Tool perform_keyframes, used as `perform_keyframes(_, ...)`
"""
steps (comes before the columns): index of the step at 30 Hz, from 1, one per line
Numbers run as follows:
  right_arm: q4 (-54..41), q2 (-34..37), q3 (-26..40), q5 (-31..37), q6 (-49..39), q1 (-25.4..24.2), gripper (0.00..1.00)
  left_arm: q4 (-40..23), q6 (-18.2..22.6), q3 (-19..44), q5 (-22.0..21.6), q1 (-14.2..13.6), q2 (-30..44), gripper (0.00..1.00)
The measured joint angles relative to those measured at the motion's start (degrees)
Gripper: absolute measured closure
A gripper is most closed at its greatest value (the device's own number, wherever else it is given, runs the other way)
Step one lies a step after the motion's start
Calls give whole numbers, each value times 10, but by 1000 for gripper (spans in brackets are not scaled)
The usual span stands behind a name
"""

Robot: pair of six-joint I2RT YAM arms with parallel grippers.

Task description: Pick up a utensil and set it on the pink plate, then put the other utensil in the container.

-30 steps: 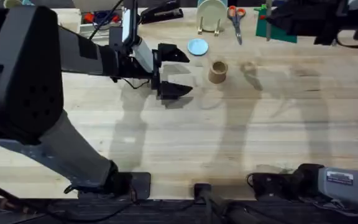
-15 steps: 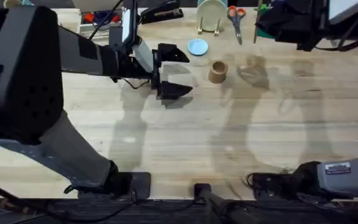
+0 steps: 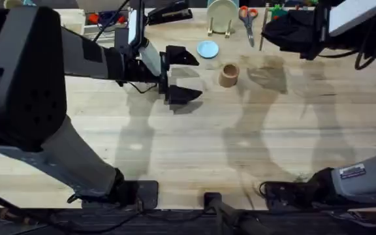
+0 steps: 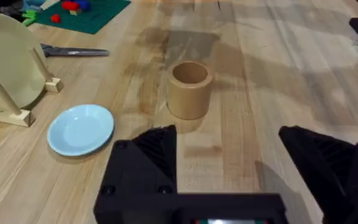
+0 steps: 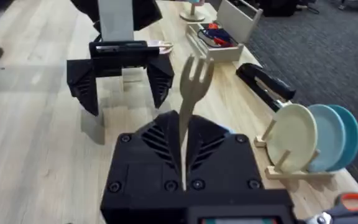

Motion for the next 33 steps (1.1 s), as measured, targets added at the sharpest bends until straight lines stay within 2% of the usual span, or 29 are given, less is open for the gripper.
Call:
perform_keyframes(14, 2, 13, 0, -4, -19, 47, 970, 0, 0, 0, 0, 0, 0, 6)
perform_keyframes(33, 12, 99, 0, -6, -31, 70, 970, 0, 0, 0, 0, 0, 0, 6)
